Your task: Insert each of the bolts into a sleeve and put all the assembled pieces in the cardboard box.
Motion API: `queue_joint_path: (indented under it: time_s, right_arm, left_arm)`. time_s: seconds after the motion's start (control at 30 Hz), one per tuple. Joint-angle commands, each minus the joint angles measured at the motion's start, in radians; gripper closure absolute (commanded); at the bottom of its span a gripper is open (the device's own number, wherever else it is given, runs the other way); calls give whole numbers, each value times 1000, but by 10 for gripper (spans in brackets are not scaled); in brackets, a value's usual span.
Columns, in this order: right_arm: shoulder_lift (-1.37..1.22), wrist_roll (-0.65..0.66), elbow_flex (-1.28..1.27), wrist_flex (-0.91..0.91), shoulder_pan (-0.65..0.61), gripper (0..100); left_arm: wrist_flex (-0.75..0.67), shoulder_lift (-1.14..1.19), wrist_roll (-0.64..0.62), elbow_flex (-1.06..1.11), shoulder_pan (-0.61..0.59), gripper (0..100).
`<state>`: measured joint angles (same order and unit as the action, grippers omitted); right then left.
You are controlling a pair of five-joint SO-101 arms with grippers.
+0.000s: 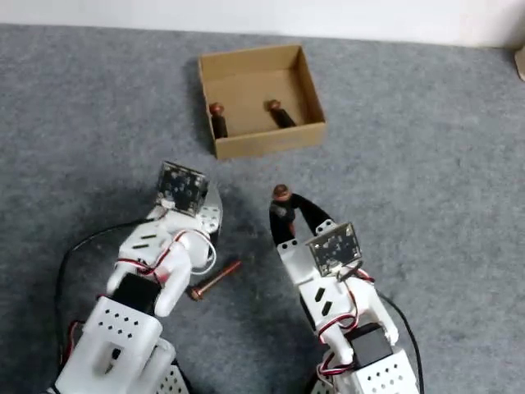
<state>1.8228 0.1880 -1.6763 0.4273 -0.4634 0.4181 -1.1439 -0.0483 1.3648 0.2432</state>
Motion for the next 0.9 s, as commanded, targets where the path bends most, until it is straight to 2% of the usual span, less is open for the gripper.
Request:
queue_joint_path:
  time_s: [0.0, 0.13, 0.43, 0.63, 0.87]
  right_arm:
    - [7, 78, -84, -28, 31, 995]
    - [5, 83, -42, -30, 28, 995]
    - [-53, 89, 157, -31, 28, 995]
    - [-535, 87, 501, -107, 31, 995]
    - [-1247, 83, 1251, -108, 65, 995]
  left_arm:
    - [-89, 5, 48, 36, -8, 976]
    - [-144, 5, 55, 59, -50, 976]
    - [-149, 5, 54, 51, -74, 976]
    - [-176, 5, 48, 42, -153, 976]
    - [-178, 5, 48, 45, -173, 976]
